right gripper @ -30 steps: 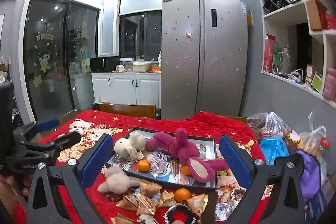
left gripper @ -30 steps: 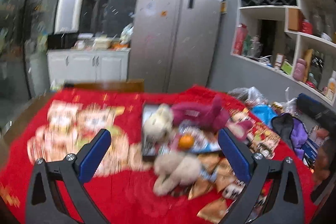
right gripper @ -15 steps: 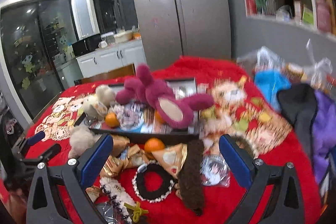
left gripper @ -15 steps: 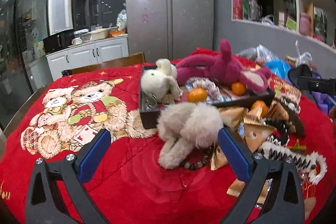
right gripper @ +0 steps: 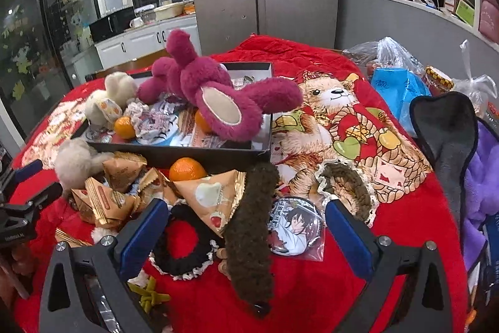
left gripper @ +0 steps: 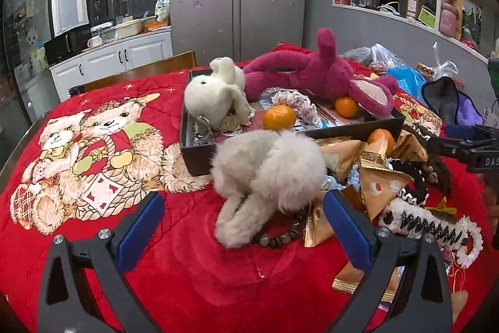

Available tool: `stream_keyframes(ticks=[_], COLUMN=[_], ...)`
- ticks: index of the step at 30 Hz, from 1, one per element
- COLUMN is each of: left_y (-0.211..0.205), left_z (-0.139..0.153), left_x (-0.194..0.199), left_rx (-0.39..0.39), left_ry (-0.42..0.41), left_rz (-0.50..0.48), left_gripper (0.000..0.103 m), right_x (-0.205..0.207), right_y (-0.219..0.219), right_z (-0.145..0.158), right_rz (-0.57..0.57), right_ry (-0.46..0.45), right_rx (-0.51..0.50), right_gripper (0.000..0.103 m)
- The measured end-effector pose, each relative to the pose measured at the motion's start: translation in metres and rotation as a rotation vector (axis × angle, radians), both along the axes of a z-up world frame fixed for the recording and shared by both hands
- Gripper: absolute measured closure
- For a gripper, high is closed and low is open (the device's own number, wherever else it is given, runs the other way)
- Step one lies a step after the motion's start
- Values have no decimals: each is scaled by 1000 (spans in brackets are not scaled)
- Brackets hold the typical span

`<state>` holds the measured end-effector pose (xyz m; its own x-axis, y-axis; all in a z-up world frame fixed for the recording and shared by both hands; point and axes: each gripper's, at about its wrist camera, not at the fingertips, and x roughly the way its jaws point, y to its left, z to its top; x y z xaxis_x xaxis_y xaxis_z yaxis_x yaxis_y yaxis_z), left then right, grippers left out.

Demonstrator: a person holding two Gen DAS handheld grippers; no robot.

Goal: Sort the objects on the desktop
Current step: 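Grasp the fluffy beige plush with the left tool while the right tool grasps the brown fuzzy stick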

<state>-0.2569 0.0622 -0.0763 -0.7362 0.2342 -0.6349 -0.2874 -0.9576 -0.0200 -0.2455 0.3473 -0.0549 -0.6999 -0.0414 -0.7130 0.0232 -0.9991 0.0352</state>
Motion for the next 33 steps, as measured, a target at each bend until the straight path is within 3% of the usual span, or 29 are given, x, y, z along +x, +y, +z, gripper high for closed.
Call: stream_keyframes(ticks=[7,12,16,19,22,24,26,27,33], left_y=[14,9,5,3,2,1,1,0,0], left_z=[-4,-5,-12,-17,-19,-23,-27,-29,-22], left_x=[-3,-15,-29,-35,-36,-38,-40,-41,-33], left_rx=[-45,-2,31,35,20,20,22,18,19], left_ry=[-21,-45,-110,-144,-155,-177,-211,-220,-169], left_rz=[-30,-4,7,19,49,54,56,63,59], left_gripper=[0,1,1,4,21,49,68,71,82], right_x=[-3,-6,-9,-10,-11,-12,-11,-11,-9], right_y=[-6,0,5,5,2,1,-2,-3,-7], right_z=[-7,-13,-19,-22,-25,-27,-28,-28,-24], right_rz=[6,-16,-40,-38,-29,-16,-3,2,-19], right_ry=[-42,-72,-102,-114,-127,-130,-128,-130,-113], right_rx=[40,30,21,14,25,12,12,15,44], right_gripper=[0,1,16,18,29,40,55,62,66])
